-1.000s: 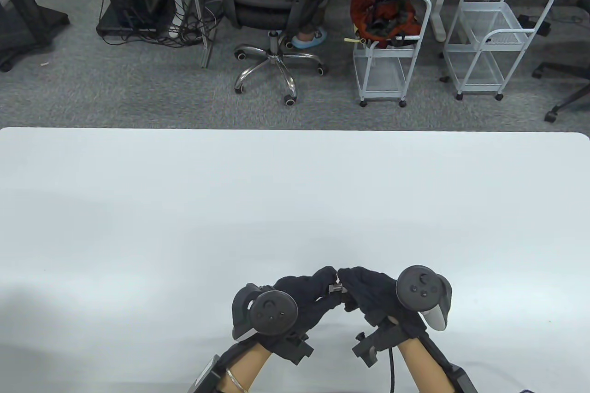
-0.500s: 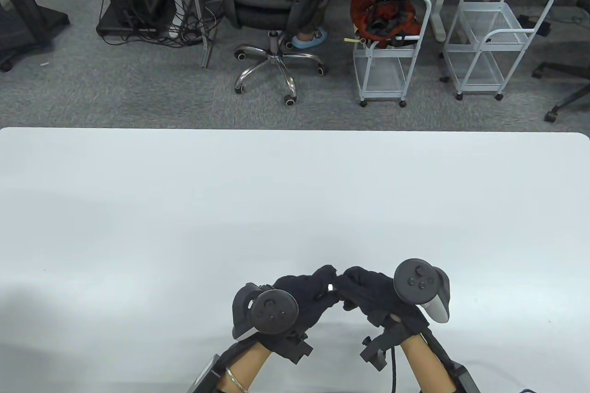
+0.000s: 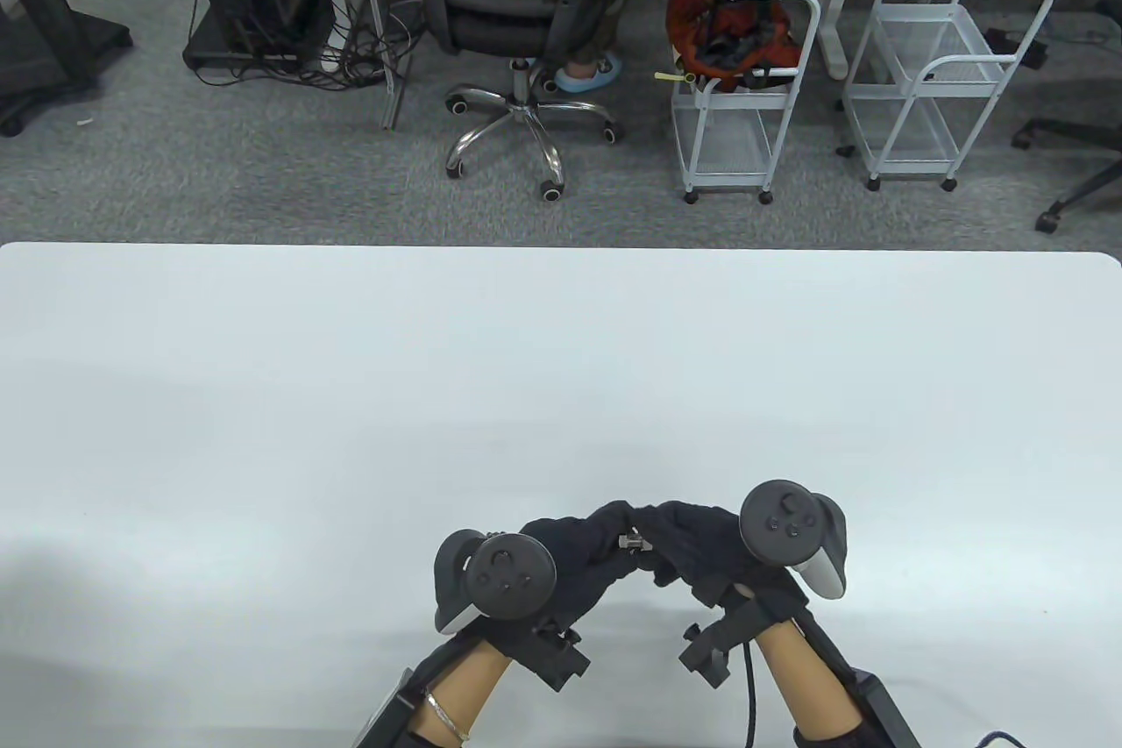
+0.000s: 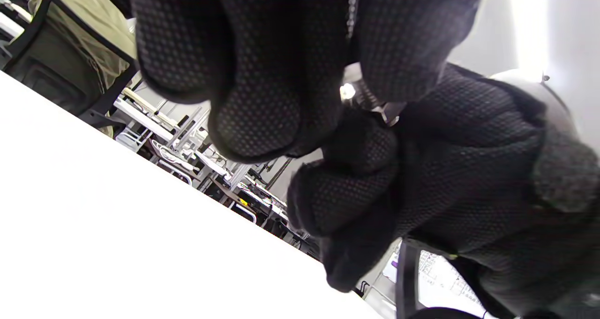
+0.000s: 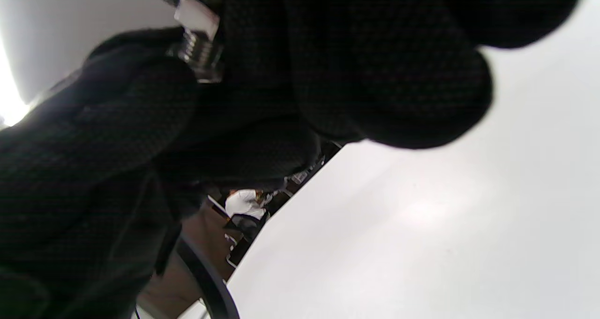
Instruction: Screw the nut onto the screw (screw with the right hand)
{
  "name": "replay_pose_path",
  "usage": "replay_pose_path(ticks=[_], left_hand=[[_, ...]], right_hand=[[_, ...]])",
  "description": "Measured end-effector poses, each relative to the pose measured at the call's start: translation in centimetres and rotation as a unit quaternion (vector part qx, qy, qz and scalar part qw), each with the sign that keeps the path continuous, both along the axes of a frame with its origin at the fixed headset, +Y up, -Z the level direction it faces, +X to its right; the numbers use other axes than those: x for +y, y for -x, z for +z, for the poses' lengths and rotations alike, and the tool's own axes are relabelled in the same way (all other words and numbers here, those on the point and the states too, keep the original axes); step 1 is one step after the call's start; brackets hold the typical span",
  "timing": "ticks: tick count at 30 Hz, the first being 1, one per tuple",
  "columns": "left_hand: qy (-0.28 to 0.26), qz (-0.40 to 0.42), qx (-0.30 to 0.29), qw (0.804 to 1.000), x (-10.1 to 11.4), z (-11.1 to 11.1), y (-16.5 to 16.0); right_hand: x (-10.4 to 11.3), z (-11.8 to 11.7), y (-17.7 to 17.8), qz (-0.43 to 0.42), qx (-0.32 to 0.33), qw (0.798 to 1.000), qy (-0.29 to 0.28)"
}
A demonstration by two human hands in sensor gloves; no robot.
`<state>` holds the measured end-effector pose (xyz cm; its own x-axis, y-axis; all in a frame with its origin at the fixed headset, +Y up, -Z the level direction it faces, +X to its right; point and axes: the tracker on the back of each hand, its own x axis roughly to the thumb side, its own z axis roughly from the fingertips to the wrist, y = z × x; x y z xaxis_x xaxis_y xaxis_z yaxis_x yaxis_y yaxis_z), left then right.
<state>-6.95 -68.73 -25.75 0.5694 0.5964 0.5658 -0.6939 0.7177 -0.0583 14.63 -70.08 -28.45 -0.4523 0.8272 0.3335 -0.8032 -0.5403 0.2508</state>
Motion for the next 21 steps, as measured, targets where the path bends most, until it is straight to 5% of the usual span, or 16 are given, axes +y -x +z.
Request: replay_pose_path(ticks=[4, 9, 14, 18, 21], left_hand=[[-0.021, -0.017, 0.013, 1.0, 0.18, 0.02, 0.16], [0.0, 0.003, -0.005, 1.0, 0.22, -0.03, 0.18], [-0.015, -0.008, 0.007, 1.0, 0.31, -0.06, 0.33], [0.002, 0.005, -0.009, 1.0, 0.23, -0.15, 0.28], [0.001, 0.001, -0.007, 1.0, 0.24, -0.07, 0.28]], right_hand=[[0.12, 0.0, 0.06, 0.031, 0.075, 0.995, 0.049], [0.23, 0.15, 0.02, -0.007, 0.009, 1.0, 0.001], [0.46, 0.16, 0.0, 0.029, 0.079, 0.995, 0.044], [0.34, 0.11, -0.04, -0.007, 0.012, 1.0, 0.004], [0.29, 0.0, -0.19, 0.003, 0.052, 0.998, 0.036]])
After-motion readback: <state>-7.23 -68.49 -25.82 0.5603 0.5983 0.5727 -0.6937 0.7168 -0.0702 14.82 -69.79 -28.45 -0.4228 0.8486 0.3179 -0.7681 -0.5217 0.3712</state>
